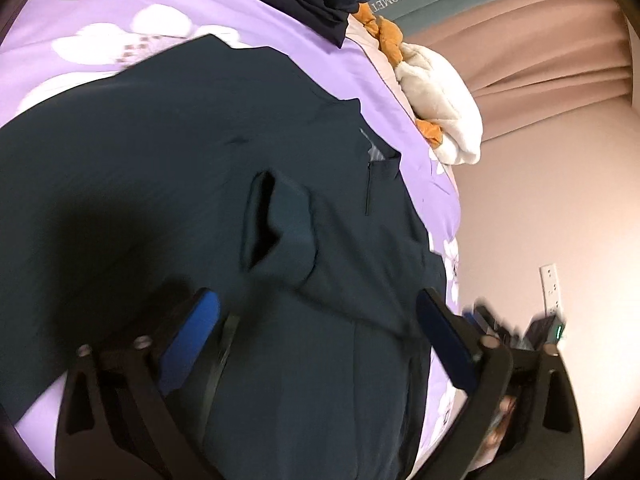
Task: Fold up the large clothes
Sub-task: 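Carry the sleeve across the jacket body toward the left gripper and release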
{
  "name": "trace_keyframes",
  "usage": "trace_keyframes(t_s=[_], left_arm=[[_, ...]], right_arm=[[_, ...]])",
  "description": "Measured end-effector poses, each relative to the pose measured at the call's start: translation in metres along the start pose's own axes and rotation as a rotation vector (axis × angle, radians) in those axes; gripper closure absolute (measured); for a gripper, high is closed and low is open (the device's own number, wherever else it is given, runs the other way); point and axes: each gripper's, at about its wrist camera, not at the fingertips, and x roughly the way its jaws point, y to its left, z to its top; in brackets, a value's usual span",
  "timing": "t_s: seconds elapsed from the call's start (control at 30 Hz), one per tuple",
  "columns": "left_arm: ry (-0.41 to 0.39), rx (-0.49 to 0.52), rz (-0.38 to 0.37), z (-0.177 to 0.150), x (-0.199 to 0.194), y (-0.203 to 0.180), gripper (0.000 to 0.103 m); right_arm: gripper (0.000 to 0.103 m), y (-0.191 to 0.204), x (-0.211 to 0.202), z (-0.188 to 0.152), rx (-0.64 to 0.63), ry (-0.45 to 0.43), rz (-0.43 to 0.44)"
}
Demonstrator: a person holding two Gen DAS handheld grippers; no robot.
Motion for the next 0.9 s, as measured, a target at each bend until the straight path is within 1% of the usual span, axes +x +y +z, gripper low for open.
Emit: trace_keyframes(t_s=[0.07,0.1,0.2,0.27,0.33,0.37,0.4,0.43,0.47,0.5,0.53,0.57,0.63,0.67,0.7,0.73,0.77,0.8,0.83,0.87,0.9], left_arm=[[-0.002,-0.001,0.045,0.017,0.018,-0.002,0.016],[0.011,-0.004,0.055,0.024,0.029,-0.002,0.016],[0.063,-0.037,0.047,0.039,0.057,0.002,0.016],[0.088,-0.039,0.047,0.045,0.070,0.004,0.016],[0.098,-0.047,0.045,0.050,0.077,0.007,0.026],[0.107,-0.056,0.034,0.052,0.081,0.008,0.039],[0.113,-0.067,0.029,0.053,0.084,0.009,0.048],[0.118,-0.076,0.031,0.055,0.087,0.011,0.052],[0.120,-0.079,0.035,0.057,0.091,0.011,0.068],[0.120,-0.081,0.044,0.059,0.094,0.011,0.089],[0.117,-0.077,0.064,0.062,0.096,0.008,0.097],[0.101,-0.061,0.083,0.067,0.097,0.002,0.100],[0.049,0.006,0.103,0.077,0.093,-0.018,0.101],[-0.008,0.064,0.089,0.086,0.084,-0.039,0.101],[-0.058,0.100,0.064,0.092,0.074,-0.054,0.101],[-0.091,0.123,0.044,0.097,0.068,-0.063,0.101],[-0.154,0.179,0.004,0.105,0.054,-0.081,0.101],[-0.187,0.223,-0.014,0.109,0.045,-0.092,0.101],[-0.200,0.259,-0.021,0.111,0.041,-0.099,0.100],[-0.193,0.279,-0.004,0.112,0.041,-0.101,0.096],[-0.168,0.285,0.032,0.111,0.046,-0.096,0.098]], right_arm=[[0.038,-0.007,-0.006,-0.007,0.032,-0.007,0.005],[0.038,-0.012,-0.008,-0.011,0.045,-0.011,0.013],[0.038,-0.021,-0.011,-0.015,0.070,-0.014,0.034],[0.038,-0.030,-0.013,-0.015,0.084,-0.017,0.042],[0.038,-0.037,-0.014,-0.015,0.098,-0.017,0.045],[0.038,-0.039,-0.012,-0.015,0.105,-0.014,0.047],[0.038,-0.042,-0.010,-0.014,0.111,-0.012,0.049],[0.038,-0.045,-0.009,-0.015,0.115,-0.010,0.052],[0.038,-0.047,-0.007,-0.015,0.120,-0.007,0.056],[0.038,-0.047,-0.004,-0.016,0.123,-0.005,0.062],[0.038,-0.047,-0.001,-0.015,0.127,-0.004,0.063],[0.038,-0.048,0.001,-0.015,0.132,-0.004,0.062],[0.038,-0.048,0.003,-0.013,0.144,-0.010,0.067],[0.038,-0.049,0.003,-0.013,0.151,-0.016,0.071],[0.038,-0.050,0.001,-0.012,0.158,-0.025,0.075],[0.038,-0.051,0.000,-0.011,0.163,-0.034,0.077],[0.038,-0.052,-0.002,-0.011,0.165,-0.041,0.076],[0.038,-0.053,-0.004,-0.011,0.170,-0.050,0.069],[0.038,-0.054,-0.005,-0.011,0.172,-0.057,0.065],[0.038,-0.055,-0.006,-0.011,0.173,-0.065,0.062],[0.038,-0.056,-0.006,-0.011,0.175,-0.068,0.061]])
